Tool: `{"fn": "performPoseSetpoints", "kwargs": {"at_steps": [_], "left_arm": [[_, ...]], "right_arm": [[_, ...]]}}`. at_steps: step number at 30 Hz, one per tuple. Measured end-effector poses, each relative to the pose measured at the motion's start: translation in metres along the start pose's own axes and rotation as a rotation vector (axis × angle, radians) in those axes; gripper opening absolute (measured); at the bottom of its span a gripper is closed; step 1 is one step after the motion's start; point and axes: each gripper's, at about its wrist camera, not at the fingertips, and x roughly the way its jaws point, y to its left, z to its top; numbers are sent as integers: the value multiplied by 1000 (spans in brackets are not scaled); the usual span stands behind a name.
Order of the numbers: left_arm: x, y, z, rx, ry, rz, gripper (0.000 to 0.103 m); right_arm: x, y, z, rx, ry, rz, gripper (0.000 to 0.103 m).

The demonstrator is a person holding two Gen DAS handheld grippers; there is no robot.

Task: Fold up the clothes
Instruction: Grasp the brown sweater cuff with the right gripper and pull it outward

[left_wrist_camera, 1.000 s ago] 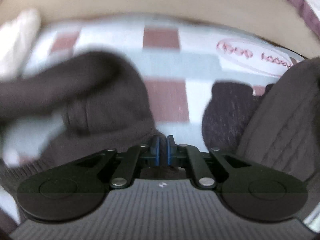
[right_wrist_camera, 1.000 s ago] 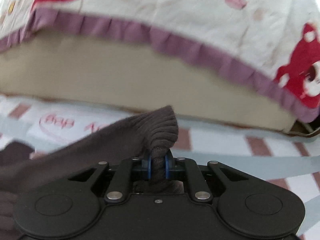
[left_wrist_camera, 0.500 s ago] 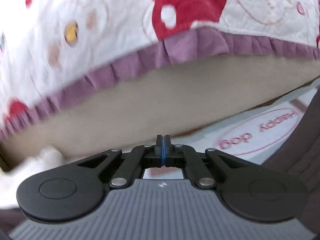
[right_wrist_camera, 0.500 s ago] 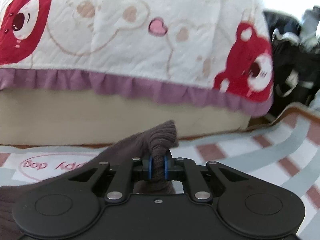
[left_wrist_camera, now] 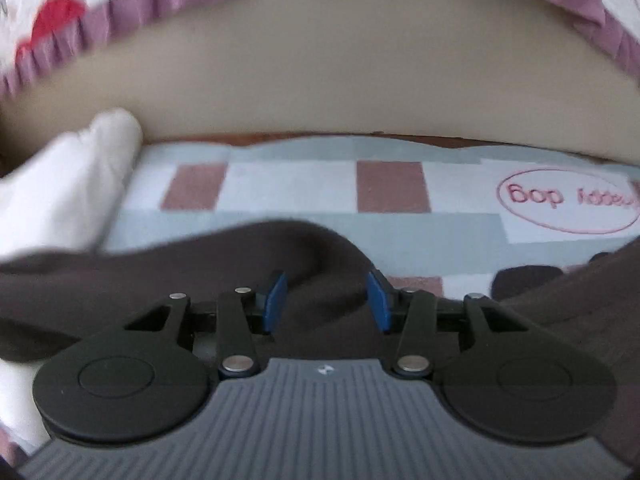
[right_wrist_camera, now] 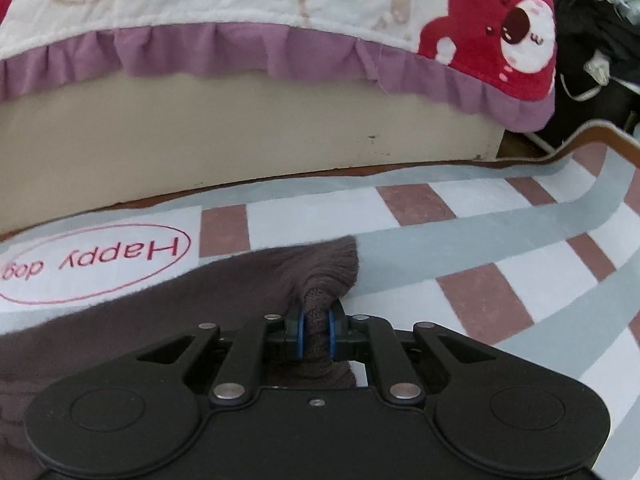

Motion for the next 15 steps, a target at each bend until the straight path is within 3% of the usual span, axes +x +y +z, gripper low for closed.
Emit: {"fn": "performPoseSetpoints", "kwargs": {"at_steps": [3, 6, 9, 15], "left_arm": [[4, -4, -12, 87, -2, 7, 74], [17, -11, -20, 110, 34, -1, 76], [29, -14, -30, 63, 68, -16, 82], [48, -39, -30, 185, 71, 74, 100]], "right_arm": [[-1, 4, -4, 1, 6, -3, 12], [0, 7, -7, -14, 16, -16, 12], [3, 9, -6, -22, 21, -21, 13], [6, 10, -4, -35, 31, -24, 13]]}}
